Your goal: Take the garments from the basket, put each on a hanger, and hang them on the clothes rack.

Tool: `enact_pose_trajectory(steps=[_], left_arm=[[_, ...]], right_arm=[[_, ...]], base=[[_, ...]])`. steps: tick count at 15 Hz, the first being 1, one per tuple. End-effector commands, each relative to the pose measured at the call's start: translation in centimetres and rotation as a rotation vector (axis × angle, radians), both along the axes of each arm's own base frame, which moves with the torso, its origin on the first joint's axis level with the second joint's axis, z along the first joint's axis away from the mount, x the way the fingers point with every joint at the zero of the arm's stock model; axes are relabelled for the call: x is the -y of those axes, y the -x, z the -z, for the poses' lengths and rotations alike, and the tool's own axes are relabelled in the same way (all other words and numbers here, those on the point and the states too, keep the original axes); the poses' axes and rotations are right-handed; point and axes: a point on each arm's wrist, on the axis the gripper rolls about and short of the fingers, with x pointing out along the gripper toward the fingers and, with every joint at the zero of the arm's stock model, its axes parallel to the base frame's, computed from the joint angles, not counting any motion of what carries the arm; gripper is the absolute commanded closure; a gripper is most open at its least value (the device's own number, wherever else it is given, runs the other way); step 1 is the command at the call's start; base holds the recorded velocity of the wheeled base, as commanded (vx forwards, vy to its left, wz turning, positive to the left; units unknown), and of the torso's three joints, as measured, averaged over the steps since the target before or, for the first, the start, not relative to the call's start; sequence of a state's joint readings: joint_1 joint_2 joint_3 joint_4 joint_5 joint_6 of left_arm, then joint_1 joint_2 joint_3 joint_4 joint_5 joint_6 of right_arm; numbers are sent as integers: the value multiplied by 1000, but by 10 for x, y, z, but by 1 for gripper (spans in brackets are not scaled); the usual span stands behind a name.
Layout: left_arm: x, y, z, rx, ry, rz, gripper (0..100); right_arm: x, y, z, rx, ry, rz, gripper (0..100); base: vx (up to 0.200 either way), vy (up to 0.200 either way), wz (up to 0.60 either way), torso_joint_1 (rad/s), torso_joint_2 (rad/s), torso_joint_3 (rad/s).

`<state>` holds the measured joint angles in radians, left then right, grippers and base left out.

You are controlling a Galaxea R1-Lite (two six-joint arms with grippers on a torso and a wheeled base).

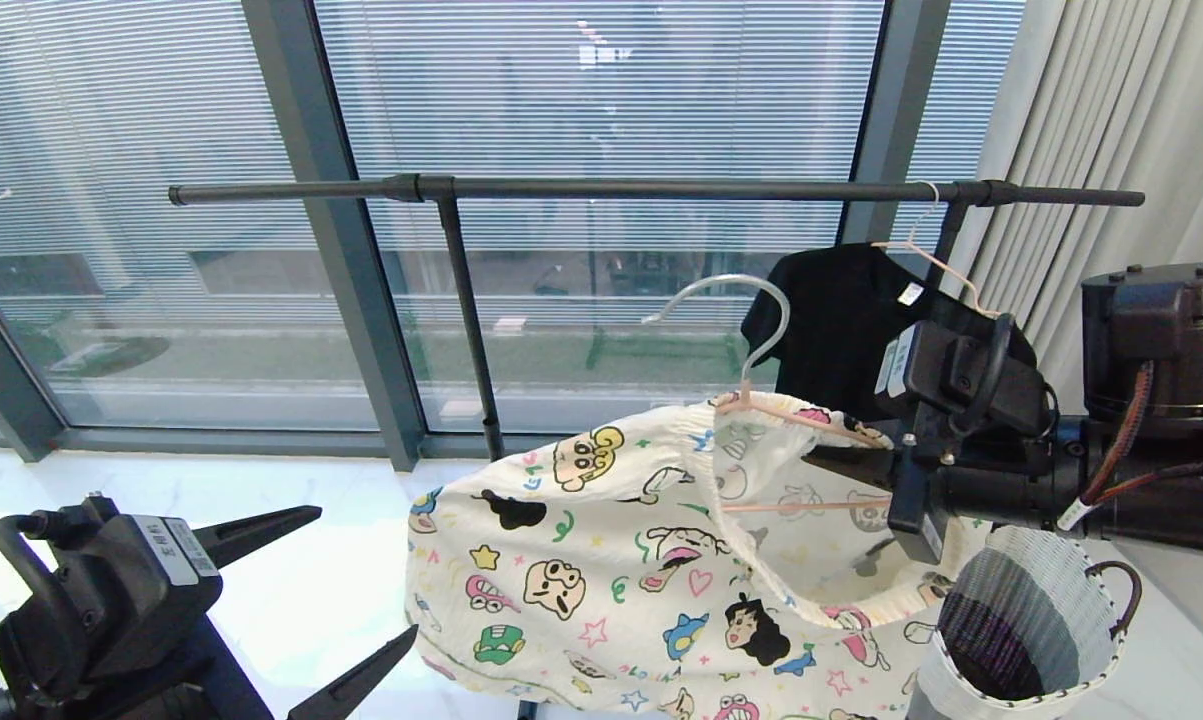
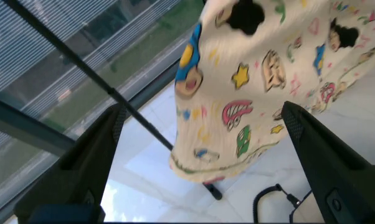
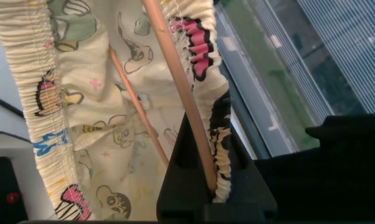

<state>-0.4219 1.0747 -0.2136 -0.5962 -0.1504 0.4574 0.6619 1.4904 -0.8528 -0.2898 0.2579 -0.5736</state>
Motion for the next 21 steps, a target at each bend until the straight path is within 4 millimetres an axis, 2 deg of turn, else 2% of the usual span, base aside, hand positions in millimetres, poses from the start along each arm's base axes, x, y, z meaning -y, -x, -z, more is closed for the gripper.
enact_pose_trajectory(steps=[1,4,9,13,17,21], left_arm=[[-2,-1,1,-5,-2,-17,0],[-2,-2,5,-24,-8,-21,0],[-8,12,27,-96,-33,-23,0],[-10,7,31,-138,-25,-60,0],[-5,-4,17,-145,65,-83,0],[-1,-7,10,-124,79,-66,0]], right_arm=[[5,0,-4,12,-9,13,100],[7,0,-5,15,-12,19,100],[11,2,-9,25,-25,28,100],[17,12,-21,60,-55,20,100],[11,28,-16,51,-50,-43,100],[1,39,-14,43,-46,-106,100]], base=[[0,0,0,0,0,0],[0,0,0,0,0,0],[0,0,0,0,0,0],[0,0,0,0,0,0],[0,0,0,0,0,0],[0,0,0,0,0,0]])
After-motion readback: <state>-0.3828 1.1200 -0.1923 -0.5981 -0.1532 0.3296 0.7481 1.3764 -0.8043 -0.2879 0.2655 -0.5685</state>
